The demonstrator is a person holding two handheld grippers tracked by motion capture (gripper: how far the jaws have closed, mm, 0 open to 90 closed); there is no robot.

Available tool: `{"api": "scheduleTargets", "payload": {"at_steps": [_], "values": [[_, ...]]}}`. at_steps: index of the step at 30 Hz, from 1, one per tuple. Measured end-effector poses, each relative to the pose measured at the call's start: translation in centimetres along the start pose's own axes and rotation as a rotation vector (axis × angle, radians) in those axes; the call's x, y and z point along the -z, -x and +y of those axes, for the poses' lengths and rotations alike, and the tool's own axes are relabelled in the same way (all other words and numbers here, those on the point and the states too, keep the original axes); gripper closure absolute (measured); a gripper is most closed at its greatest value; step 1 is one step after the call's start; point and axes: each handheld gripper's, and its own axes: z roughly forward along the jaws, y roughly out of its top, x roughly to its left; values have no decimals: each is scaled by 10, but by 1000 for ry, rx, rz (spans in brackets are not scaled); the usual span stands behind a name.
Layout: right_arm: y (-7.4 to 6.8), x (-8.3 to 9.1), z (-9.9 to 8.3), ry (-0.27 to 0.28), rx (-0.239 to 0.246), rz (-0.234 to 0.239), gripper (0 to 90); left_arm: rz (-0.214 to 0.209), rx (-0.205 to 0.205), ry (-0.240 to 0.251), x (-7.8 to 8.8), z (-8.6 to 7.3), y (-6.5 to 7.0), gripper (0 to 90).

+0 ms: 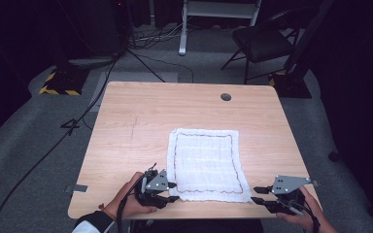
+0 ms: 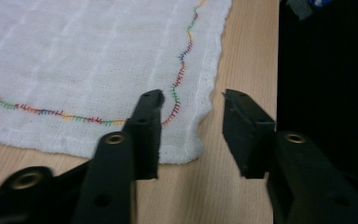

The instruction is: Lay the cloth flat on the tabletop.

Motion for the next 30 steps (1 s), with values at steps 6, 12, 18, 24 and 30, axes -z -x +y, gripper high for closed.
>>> {"api": "scheduleTargets", "payload": {"at_steps": [6, 12, 18, 24, 30], "values": [[35, -17, 7, 27, -80, -92, 455, 129, 104, 47, -8, 4, -38, 331], [81, -56, 24, 20, -102, -183, 449, 255, 156, 20, -32, 14, -85, 304], [121, -97, 40, -26, -141, -252, 498, 316, 193, 3, -54, 24, -130, 346], [140, -125, 51, -83, -143, -300, 522, 313, 218, -68, -71, 25, -150, 364], [154, -132, 56, -72, -206, -307, 497, 329, 255, -78, -75, 23, -160, 330]]}}
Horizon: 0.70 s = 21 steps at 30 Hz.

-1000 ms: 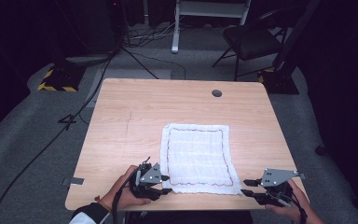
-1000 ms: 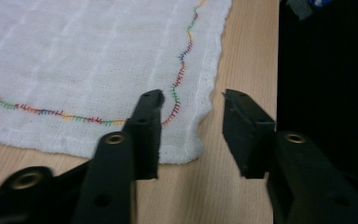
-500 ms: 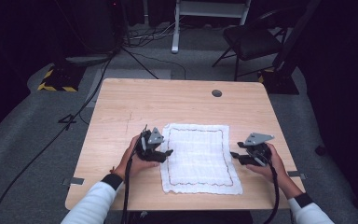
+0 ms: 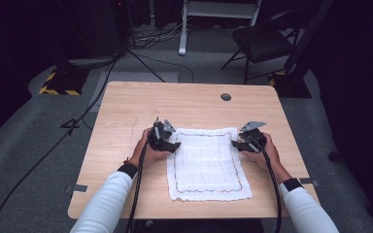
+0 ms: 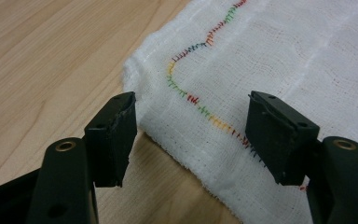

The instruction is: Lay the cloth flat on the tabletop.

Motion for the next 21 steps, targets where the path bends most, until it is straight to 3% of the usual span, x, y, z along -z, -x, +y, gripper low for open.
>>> {"api": "scheduleTargets", "payload": {"at_steps": [3, 7, 9, 12, 16, 20, 21], "values": [[4, -3, 5, -24, -14, -29, 482, 15, -4, 9, -3, 1, -2, 322], [10, -10, 9, -7, -4, -85, 471, 16, 39, 5, -9, 6, -10, 297], [15, -13, 11, -17, -39, -84, 461, 23, 50, 8, -13, 9, -14, 277], [19, -16, 15, -21, -47, -99, 456, 19, 78, 9, -18, 13, -20, 263], [22, -19, 17, -17, -59, -108, 455, 37, 82, 11, -19, 17, -22, 265], [19, -18, 17, -2, -65, -109, 433, 20, 75, 55, -7, 20, -23, 264], [17, -15, 16, 23, -88, -82, 417, 26, 86, 76, -1, 19, -25, 263]]}}
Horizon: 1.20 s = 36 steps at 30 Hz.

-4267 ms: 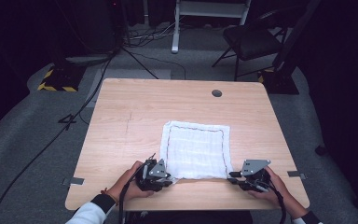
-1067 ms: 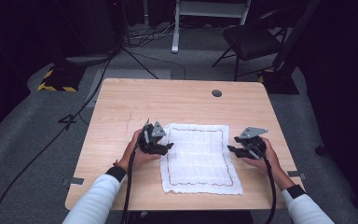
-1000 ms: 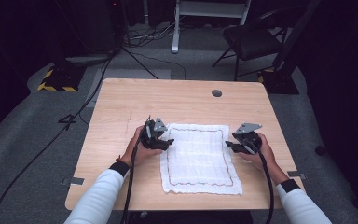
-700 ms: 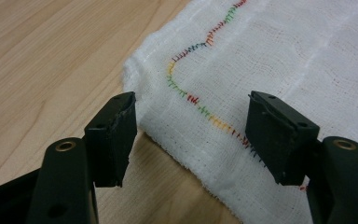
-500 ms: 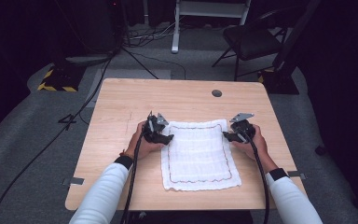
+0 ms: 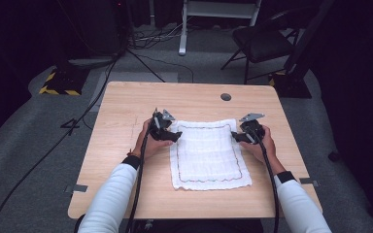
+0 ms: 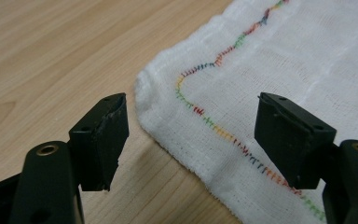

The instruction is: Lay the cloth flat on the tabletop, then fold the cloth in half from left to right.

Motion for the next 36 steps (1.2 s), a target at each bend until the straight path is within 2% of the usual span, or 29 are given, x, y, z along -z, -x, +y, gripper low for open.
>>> {"api": "scheduleTargets", "payload": {"at_steps": [2, 4, 6, 8, 10, 13, 17, 19, 20, 21, 26, 27, 29, 30, 35, 36], "values": [[-6, 6, 1, 25, -1, 31, 417, -7, 12, 9, 3, -1, -3, 260], [-17, 13, 5, 40, 47, 47, 414, -5, 22, 8, 4, -3, -4, 254], [-30, 20, 8, 70, 83, 82, 414, -3, 14, 5, 4, -3, -6, 246], [-43, 26, 11, 87, 123, 112, 407, 1, 24, 9, 2, -5, -10, 243], [-56, 32, 14, 103, 147, 158, 402, -11, 35, 1, 1, -5, -12, 235], [-75, 39, 17, 120, 189, 229, 403, -20, 23, -9, -1, -6, -12, 229], [-107, 47, 17, 134, 254, 320, 418, -5, 13, -19, -3, -7, -13, 223], [-123, 49, 16, 131, 291, 359, 420, -14, 19, -22, -5, -8, -13, 223], [-123, 49, 16, 131, 291, 359, 420, -14, 19, -22, -5, -8, -13, 224], [-140, 50, 14, 127, 322, 405, 427, -5, 14, -33, -8, -7, -13, 223], [-181, 48, 8, 101, 407, 491, 430, 13, 11, -18, -11, -2, -15, 216], [-187, 48, 6, 100, 427, 509, 431, 11, 22, -16, -13, -1, -16, 214], [-198, 47, 4, 89, 454, 532, 435, 2, 41, -20, -17, 1, -19, 207], [-203, 47, 4, 89, 462, 544, 440, 14, 36, -30, -18, 1, -21, 202], [-217, 44, 1, 77, 480, 579, 448, 27, 61, -41, -26, 2, -24, 200], [-222, 44, -1, 70, 487, 599, 453, 23, 77, -48, -31, 1, -25, 199]]}}
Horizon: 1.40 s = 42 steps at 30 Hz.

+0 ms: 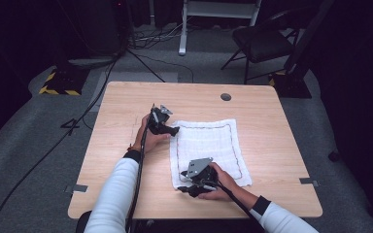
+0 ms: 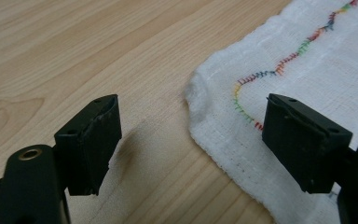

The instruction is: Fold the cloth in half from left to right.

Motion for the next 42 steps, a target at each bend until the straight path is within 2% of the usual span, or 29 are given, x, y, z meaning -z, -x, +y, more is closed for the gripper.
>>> {"api": "scheduleTargets", "payload": {"at_steps": [3, 6, 9, 10, 15, 18, 19, 21, 24, 28, 32, 42], "values": [[-4, -3, 0, -2, 17, 18, 452, -11, 17, 14, -2, 0, 0, 191], [-5, -6, 1, -9, 25, 7, 468, -24, -4, 20, 0, -2, 0, 236], [-6, -9, 1, -17, 26, -3, 479, -32, -12, 24, 2, -3, 1, 341], [-5, -10, 2, -12, 18, -9, 523, -52, -21, 30, 3, -3, 3, 388], [-5, -11, 6, -34, -7, -48, 701, -93, -34, 32, 6, -4, 7, 622], [-6, -13, 10, -49, -12, -75, 766, -131, -46, 27, 7, -5, 8, 734], [-6, -13, 11, -57, -14, -80, 789, -139, -61, 26, 7, -5, 8, 776], [-7, -13, 12, -65, -13, -92, 825, -140, -61, 27, 7, -5, 9, 810], [-8, -12, 11, -69, -9, -93, 841, -138, -79, 19, 8, -5, 9, 822], [-8, -11, 12, -67, -2, -81, 842, -146, -69, 15, 10, -7, 8, 823], [-9, -8, 15, -49, 5, -73, 843, -144, -79, 9, 15, -10, 5, 829], [-16, -5, 25, -11, 46, -74, 846, -122, -63, 23, 30, -18, -2, 836]]}}
